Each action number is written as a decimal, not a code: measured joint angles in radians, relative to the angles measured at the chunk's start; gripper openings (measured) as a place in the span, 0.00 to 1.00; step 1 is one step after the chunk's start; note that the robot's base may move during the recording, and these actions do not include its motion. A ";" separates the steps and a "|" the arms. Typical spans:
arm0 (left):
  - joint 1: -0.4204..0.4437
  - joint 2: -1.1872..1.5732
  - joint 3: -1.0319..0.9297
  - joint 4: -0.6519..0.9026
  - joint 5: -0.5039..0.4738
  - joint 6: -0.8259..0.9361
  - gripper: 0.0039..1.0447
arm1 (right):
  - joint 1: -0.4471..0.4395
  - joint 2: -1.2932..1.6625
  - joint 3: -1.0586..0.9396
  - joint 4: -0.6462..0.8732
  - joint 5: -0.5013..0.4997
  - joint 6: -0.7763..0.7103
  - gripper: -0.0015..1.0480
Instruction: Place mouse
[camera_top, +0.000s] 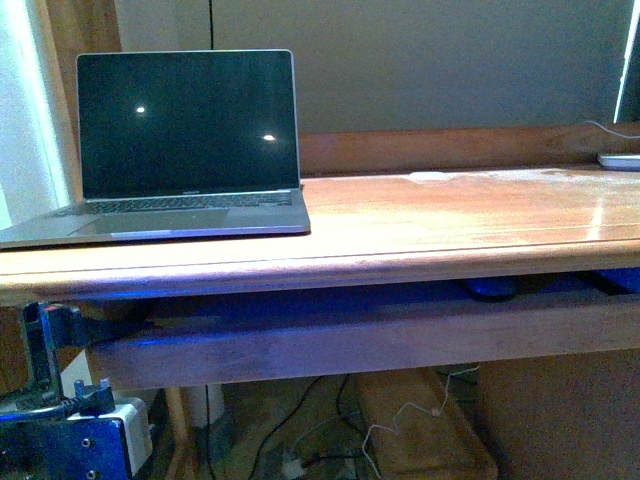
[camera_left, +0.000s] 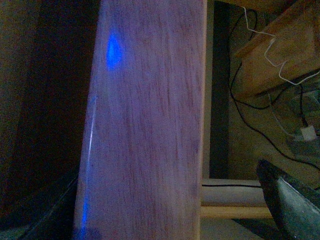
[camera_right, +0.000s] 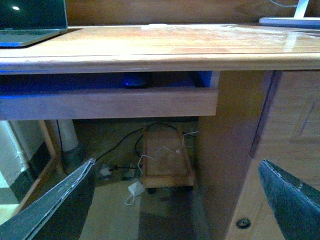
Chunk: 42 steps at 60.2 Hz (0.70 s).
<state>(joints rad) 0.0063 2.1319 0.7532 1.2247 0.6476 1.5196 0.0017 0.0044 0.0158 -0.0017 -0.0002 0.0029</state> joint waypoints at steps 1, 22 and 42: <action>0.000 -0.003 0.000 -0.013 -0.002 0.000 0.93 | 0.000 0.000 0.000 0.000 0.000 0.000 0.93; -0.019 -0.380 -0.123 -0.745 0.043 -0.139 0.93 | 0.000 0.000 0.000 0.000 -0.001 0.000 0.93; -0.071 -0.731 -0.272 -1.092 0.296 -0.529 0.93 | 0.000 0.000 0.000 0.000 0.000 0.000 0.93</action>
<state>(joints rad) -0.0643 1.4006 0.4812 0.1329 0.9436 0.9905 0.0017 0.0044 0.0158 -0.0017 -0.0002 0.0029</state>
